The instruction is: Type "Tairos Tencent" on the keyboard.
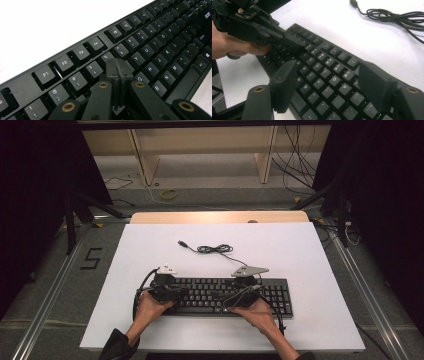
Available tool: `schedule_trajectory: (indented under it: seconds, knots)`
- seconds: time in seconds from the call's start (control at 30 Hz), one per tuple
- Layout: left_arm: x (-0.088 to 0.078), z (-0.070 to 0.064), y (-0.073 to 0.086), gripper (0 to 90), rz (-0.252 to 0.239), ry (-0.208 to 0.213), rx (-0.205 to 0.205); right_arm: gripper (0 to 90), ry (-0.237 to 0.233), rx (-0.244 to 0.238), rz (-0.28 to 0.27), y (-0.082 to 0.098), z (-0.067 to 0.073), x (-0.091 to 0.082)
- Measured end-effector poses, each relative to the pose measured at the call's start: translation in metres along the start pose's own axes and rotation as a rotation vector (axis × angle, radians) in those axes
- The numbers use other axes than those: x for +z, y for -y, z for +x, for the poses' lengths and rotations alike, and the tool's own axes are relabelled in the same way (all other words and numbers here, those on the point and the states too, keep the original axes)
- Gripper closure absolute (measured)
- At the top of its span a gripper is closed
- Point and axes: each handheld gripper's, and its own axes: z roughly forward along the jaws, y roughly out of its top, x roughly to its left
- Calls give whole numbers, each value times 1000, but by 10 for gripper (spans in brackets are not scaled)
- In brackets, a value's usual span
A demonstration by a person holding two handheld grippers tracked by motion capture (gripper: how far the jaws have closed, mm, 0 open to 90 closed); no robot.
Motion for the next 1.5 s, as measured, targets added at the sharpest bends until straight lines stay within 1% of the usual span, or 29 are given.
schedule_trajectory:
  seconds: [0.13,0.2,0.33,0.4,0.47,0.5,0.53,0.63,0.7,0.77,0.8,0.87,0.97,1.03,1.1,1.23,1.5]
  knots:
    - [-1,-1,-1,891,1,-3,-1,326,3,1,-2,0,0,0]
    - [-4,0,-1,888,-16,6,-12,326,4,3,-1,0,0,1]
    - [-7,0,-1,792,-30,29,-19,326,4,1,-6,0,0,2]
    - [-9,0,-2,726,-33,44,-32,326,7,1,-5,0,0,2]
    - [-11,-1,-2,659,-46,52,-33,326,7,2,-5,0,-1,2]
    - [-12,-1,-3,613,-50,53,-36,326,7,3,-5,0,0,2]
    - [-13,-2,-3,577,-58,55,-48,326,7,2,-6,0,-1,2]
    - [-16,-1,-3,490,-75,66,-56,326,9,1,-7,0,-1,2]
    - [-17,0,-2,451,-86,76,-53,326,8,3,-9,0,-1,3]
    - [-19,0,-1,411,-100,72,-49,326,7,5,-8,0,0,3]
    - [-19,0,-1,396,-107,77,-49,326,8,3,-9,-1,-1,4]
    - [-21,0,-1,385,-125,80,-54,328,7,1,-11,-1,-1,5]
    - [-25,0,0,359,-140,82,-55,341,5,5,-6,-2,-1,7]
    - [-26,1,0,353,-144,87,-59,357,2,3,-6,-2,-1,8]
    - [-27,2,1,349,-145,86,-53,376,2,-4,-4,-3,-1,9]
    - [-30,3,3,346,-157,91,-63,428,-2,-9,3,-3,-2,11]
    - [-36,2,6,344,-176,88,-58,549,1,-26,21,-4,-1,16]
